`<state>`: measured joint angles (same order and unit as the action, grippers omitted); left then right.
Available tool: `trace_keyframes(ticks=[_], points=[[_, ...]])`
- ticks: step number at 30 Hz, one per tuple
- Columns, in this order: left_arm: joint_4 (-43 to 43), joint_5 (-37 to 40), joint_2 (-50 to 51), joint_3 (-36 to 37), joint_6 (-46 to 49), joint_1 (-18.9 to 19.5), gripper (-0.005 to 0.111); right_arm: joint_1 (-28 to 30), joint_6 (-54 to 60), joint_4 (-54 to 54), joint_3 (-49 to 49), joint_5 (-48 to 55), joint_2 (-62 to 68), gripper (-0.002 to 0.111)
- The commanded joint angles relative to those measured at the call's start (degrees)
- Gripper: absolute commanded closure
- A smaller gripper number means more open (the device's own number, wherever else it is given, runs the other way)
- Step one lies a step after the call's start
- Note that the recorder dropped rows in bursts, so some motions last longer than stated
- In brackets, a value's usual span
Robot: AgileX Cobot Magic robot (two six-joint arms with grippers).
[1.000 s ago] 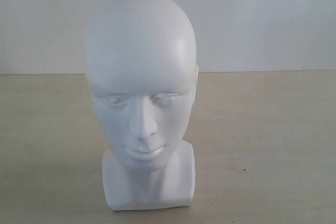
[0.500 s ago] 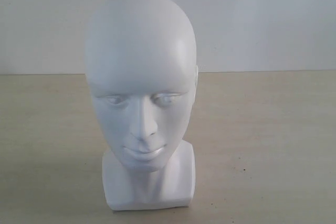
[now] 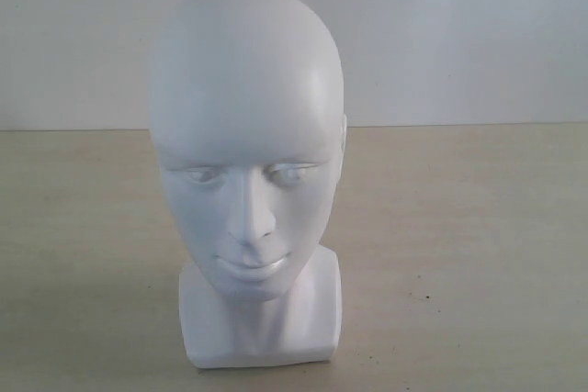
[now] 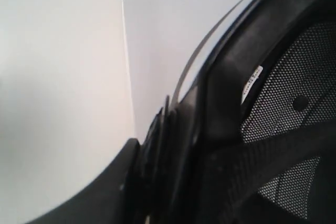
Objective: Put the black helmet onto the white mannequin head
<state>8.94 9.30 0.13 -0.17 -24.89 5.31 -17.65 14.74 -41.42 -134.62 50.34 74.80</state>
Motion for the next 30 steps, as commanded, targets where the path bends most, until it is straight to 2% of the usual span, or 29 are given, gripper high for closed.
trace_keyframes(ticks=[1, 11, 15, 30], points=[[0.1, -0.3, -0.1, 0.2, 0.1, 0.1, 0.102, -0.1, -7.1, -13.9, -0.9, -13.3, -0.8, 0.109], [0.1, -0.3, -0.1, 0.2, 0.1, 0.1, 0.102, -0.1, -7.7, -58.5, -0.9, -15.3, 6.9, 0.109], [0.1, -0.3, -0.1, 0.2, 0.1, 0.1, 0.102, -0.1, -15.3, -58.5, -0.8, -14.3, 8.9, 0.109], [0.1, -0.3, -0.1, 0.2, 0.1, 0.1, 0.102, -0.1, -20.9, -58.5, -0.8, -14.3, 12.2, 0.109]])
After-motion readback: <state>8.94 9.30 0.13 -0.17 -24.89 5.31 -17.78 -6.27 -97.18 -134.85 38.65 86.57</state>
